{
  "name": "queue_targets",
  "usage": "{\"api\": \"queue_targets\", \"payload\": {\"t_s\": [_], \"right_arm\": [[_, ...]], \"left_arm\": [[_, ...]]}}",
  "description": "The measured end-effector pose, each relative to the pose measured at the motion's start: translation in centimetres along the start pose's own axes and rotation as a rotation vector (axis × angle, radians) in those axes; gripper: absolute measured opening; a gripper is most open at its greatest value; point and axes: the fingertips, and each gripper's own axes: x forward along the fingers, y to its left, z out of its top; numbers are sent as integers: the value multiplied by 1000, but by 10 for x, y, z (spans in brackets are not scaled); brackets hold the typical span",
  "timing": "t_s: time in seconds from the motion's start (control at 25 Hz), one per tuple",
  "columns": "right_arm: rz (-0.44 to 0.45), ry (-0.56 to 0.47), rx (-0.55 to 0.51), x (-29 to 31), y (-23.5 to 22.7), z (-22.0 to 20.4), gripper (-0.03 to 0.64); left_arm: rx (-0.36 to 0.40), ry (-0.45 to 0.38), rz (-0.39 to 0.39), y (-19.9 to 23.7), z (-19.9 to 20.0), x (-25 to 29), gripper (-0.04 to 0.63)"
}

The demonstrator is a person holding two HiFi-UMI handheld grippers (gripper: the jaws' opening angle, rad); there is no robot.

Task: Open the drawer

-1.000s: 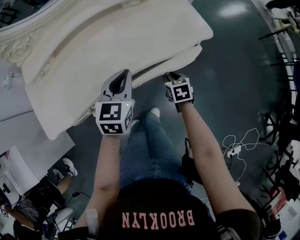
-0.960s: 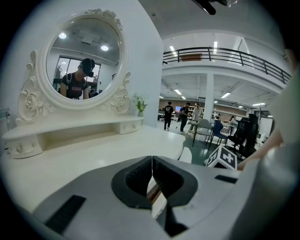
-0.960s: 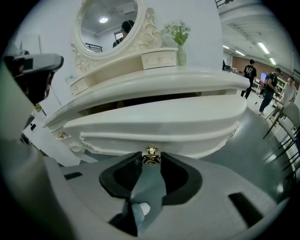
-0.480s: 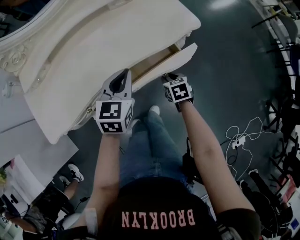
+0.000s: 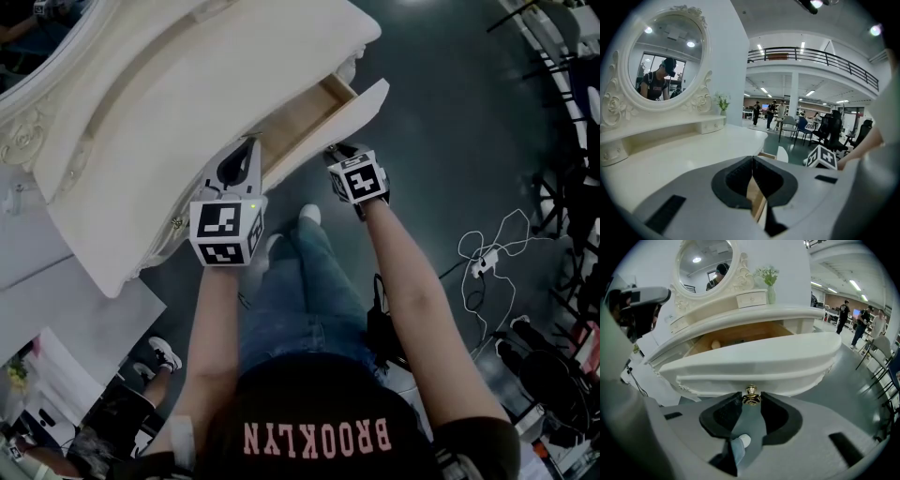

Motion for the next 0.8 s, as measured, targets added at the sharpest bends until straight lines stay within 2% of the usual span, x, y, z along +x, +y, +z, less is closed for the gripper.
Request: {"api": "queue_targets", "payload": {"t_s": [0.48, 0.8], "right_arm": [[-52, -22, 87, -21, -4, -29, 110], [-84, -11, 100, -30, -7, -43, 110]], "left_arm": [[30, 16, -65, -21, -5, -6, 6], [51, 35, -113, -35, -9, -6, 6]]}}
